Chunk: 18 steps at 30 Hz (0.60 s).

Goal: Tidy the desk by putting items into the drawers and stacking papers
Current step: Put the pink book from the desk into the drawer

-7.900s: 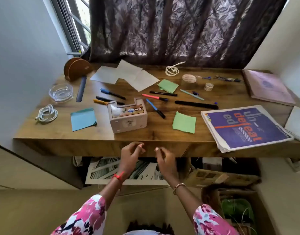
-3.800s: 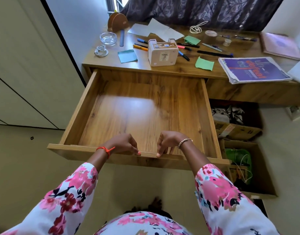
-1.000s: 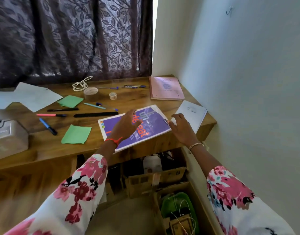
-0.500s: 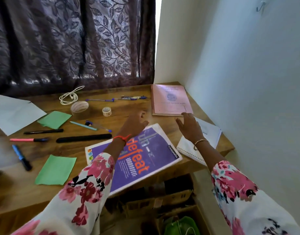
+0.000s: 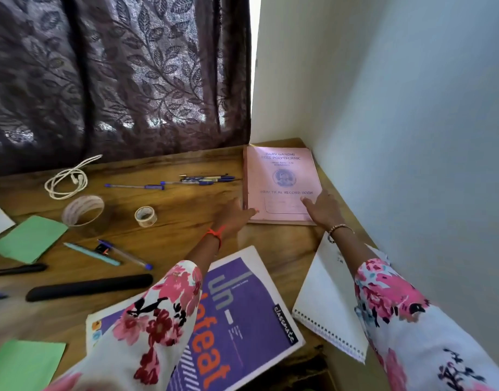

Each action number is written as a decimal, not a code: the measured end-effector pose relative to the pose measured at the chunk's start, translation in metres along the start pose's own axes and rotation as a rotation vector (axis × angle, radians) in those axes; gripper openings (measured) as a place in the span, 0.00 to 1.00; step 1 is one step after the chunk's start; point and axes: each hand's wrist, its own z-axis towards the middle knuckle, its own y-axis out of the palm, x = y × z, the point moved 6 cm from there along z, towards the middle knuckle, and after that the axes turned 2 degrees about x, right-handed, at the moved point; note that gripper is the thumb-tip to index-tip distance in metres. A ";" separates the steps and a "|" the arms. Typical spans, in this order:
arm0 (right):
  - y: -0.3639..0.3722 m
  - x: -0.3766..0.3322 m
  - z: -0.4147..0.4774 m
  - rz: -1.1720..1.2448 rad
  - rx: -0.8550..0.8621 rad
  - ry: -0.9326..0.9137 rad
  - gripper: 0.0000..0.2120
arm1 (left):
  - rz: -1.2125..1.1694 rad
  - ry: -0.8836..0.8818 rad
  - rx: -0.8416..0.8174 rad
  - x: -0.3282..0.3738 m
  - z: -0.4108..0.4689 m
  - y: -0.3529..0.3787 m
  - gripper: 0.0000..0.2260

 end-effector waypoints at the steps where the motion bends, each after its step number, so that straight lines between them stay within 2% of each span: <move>1: 0.002 0.001 0.006 0.020 -0.004 0.027 0.32 | -0.023 -0.016 0.005 -0.001 0.007 0.001 0.17; 5: 0.008 0.010 0.030 0.099 0.012 0.145 0.30 | -0.156 -0.116 0.075 -0.006 0.031 0.004 0.15; 9: 0.013 0.022 0.047 0.201 0.034 0.231 0.30 | -0.329 -0.182 0.043 -0.003 0.041 0.011 0.15; 13: 0.004 0.016 0.042 0.254 0.034 0.257 0.33 | -0.437 -0.249 0.031 -0.003 0.047 0.012 0.16; 16: -0.008 0.006 0.040 0.291 0.045 0.192 0.26 | -0.570 -0.269 0.017 0.002 0.045 0.012 0.17; 18: -0.016 0.004 0.039 0.312 0.070 0.188 0.26 | -0.674 -0.275 -0.016 0.009 0.041 0.013 0.17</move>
